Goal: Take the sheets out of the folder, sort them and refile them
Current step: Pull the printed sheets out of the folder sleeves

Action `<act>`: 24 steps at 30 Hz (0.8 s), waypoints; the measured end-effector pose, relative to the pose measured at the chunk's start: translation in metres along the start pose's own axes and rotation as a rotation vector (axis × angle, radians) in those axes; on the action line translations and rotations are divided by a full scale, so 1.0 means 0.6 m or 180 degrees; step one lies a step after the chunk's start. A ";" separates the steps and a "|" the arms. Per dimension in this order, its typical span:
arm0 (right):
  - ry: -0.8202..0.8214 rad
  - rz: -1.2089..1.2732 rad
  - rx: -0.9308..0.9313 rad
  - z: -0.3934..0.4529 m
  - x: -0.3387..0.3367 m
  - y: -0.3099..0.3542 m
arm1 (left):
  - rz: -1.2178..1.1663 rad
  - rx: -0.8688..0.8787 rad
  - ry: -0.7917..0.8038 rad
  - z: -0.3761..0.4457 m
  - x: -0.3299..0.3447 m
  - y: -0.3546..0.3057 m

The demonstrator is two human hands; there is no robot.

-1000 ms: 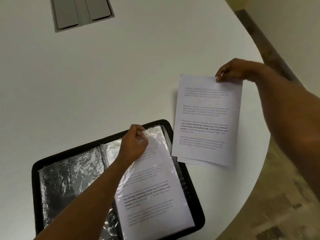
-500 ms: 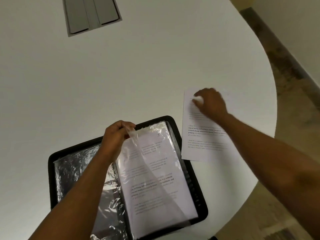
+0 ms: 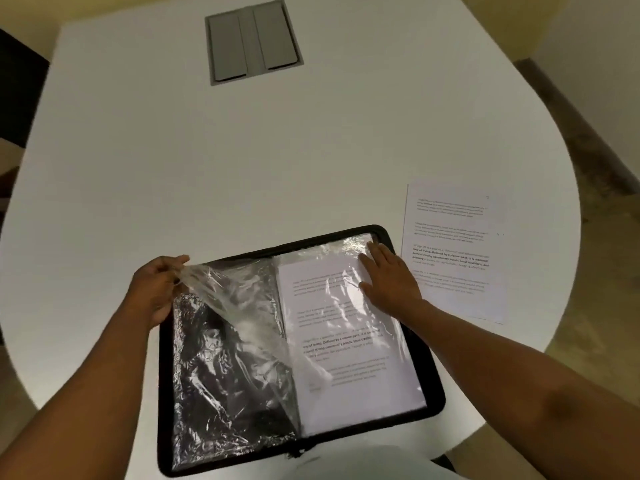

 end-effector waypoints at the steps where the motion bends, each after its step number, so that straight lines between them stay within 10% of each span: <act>1: 0.0119 -0.0052 -0.0050 0.003 0.002 0.005 | 0.0129 -0.0056 -0.0082 0.009 -0.022 0.006; 12: -0.0203 -0.0105 -0.0121 0.030 -0.024 0.027 | 0.1478 -0.0069 -0.1097 0.101 -0.129 0.043; 16: -0.0253 -0.0465 -0.0441 0.046 -0.029 0.059 | 0.2015 0.0881 -0.1580 0.060 -0.070 -0.018; 24: 0.0286 -0.0569 -0.0804 0.090 -0.033 0.109 | 0.4515 0.2273 0.1214 -0.087 0.311 0.101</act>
Point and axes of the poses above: each hand's wrist, its own z-axis towards the middle knuckle, its own x-axis out of the palm, y = z × x, the point moved 10 cm from there along z, towards the middle knuckle, and after that the axes turned 13 degrees about -x, right-handed, at the moved point
